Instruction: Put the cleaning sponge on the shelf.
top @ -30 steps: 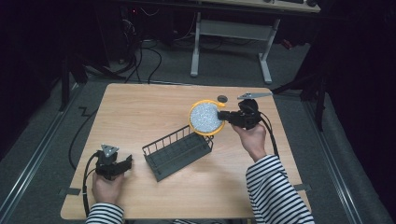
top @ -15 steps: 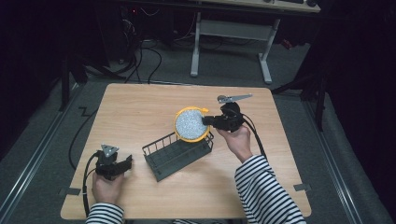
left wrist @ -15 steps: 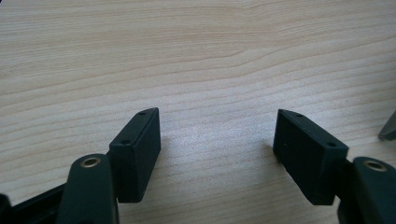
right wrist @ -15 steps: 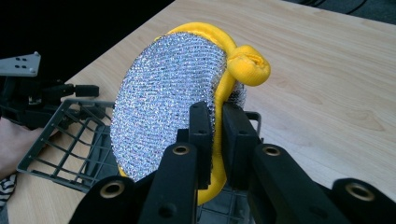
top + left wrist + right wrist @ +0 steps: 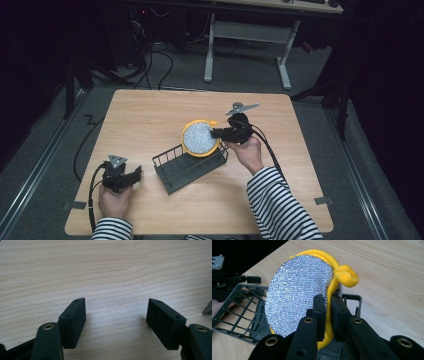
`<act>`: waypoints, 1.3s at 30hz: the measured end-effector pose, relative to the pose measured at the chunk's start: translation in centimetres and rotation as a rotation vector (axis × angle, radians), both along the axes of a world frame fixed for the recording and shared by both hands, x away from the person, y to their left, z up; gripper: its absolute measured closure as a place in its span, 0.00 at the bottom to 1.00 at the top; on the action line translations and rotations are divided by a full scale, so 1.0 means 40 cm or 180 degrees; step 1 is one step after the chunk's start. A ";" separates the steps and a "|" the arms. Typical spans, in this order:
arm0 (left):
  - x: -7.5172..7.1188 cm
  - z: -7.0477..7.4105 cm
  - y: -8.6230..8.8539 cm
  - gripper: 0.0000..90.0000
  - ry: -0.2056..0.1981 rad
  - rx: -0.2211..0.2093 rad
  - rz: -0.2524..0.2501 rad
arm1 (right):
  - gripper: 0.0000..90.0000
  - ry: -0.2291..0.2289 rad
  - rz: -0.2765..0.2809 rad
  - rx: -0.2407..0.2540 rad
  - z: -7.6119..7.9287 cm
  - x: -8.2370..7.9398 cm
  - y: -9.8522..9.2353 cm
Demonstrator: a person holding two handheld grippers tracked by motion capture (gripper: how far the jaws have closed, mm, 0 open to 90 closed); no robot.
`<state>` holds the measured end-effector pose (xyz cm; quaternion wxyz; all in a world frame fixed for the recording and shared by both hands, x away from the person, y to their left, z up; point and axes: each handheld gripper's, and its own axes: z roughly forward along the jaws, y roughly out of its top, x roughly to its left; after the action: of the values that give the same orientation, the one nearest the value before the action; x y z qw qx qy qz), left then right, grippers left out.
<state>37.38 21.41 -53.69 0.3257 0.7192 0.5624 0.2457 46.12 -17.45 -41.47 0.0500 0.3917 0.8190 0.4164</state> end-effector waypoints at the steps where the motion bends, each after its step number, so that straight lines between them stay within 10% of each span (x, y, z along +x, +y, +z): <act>1: 0.000 0.000 0.000 0.36 0.0000 0.0001 0.0000 | 0.93 0.0004 0.0001 -0.0016 -0.002 0.000 0.001; 39: 0.000 0.000 0.000 0.36 0.0000 0.0001 -0.0001 | 0.86 0.0016 0.0167 -0.0567 -0.056 -0.013 0.023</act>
<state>37.38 21.41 -53.69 0.3257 0.7194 0.5622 0.2457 45.62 -16.54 -43.72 0.0718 0.3651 0.8628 0.3421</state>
